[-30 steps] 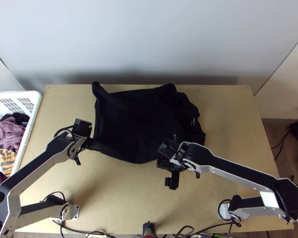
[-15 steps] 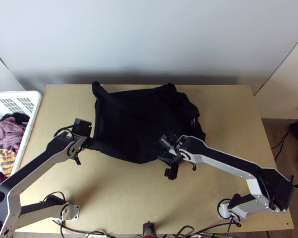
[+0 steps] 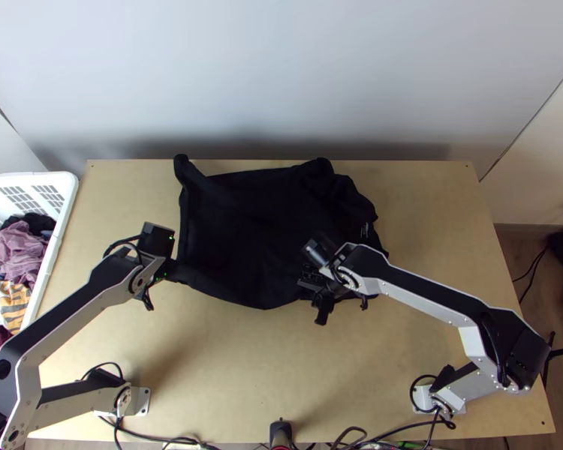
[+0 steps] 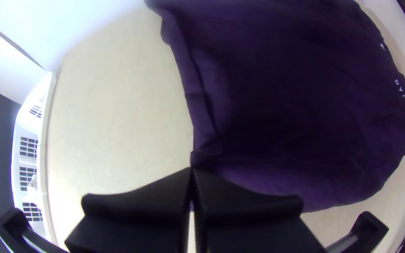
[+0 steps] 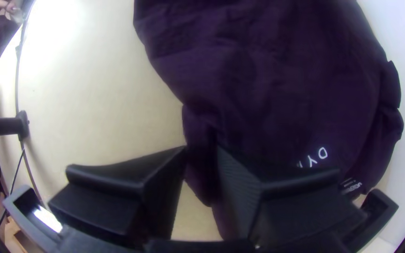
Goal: Fold the t-shirt
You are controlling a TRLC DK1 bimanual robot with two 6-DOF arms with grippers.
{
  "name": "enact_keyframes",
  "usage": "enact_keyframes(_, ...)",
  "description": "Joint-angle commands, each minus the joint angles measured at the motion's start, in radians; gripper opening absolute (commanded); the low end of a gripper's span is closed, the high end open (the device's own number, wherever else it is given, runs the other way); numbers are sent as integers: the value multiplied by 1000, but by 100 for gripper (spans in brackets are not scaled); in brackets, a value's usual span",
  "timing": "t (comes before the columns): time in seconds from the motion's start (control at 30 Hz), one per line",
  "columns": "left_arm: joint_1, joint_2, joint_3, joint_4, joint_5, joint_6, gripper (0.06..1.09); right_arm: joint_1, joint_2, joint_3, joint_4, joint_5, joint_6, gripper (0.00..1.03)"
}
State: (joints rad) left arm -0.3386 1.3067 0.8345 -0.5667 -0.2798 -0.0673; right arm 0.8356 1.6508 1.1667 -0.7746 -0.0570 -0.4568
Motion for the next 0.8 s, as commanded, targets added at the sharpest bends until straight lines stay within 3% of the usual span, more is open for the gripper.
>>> enact_keyframes(0.0, 3, 8, 5, 1, 2, -3, 9, -4, -11, 22, 5, -1, 3, 3)
enact_keyframes(0.3, 4, -3, 23, -18, 1, -3, 9, -43, -132, 28, -37, 0, 43, 3)
enact_keyframes(0.77, 95, -135, 173, -122, 4, 46, 9, -334, -327, 220, -279, 8, -3, 3)
